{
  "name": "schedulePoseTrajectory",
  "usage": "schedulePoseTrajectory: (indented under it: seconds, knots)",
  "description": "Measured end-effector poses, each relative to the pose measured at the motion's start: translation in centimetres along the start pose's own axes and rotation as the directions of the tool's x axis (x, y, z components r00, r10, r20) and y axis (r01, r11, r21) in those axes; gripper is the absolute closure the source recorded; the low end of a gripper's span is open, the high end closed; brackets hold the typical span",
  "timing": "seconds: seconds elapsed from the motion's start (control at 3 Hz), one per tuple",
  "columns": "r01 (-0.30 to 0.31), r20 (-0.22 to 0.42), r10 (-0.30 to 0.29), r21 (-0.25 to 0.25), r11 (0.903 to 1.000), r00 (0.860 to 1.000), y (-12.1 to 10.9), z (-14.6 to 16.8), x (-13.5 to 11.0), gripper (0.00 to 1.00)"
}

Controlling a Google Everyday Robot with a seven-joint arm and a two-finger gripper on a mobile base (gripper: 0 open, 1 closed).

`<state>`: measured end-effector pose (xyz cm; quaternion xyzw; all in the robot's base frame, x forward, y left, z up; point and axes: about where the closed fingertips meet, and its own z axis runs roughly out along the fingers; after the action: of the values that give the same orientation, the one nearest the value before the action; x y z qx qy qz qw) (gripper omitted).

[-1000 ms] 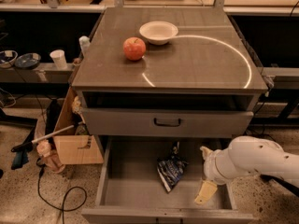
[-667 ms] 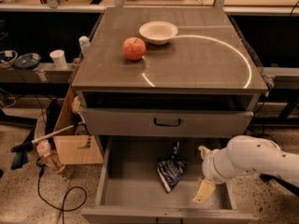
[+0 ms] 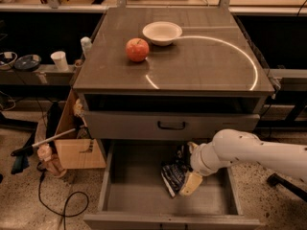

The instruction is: Pick blue chip bag from middle drawer and place on counter

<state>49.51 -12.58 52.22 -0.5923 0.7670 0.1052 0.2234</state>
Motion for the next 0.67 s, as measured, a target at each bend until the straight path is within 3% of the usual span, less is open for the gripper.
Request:
schedulePoseTrajectory:
  seconds: [0.67]
  knots:
    - [0.014, 0.002, -0.014, 0.019, 0.9997, 1.0, 0.1, -0.16, -0.27, 0.0]
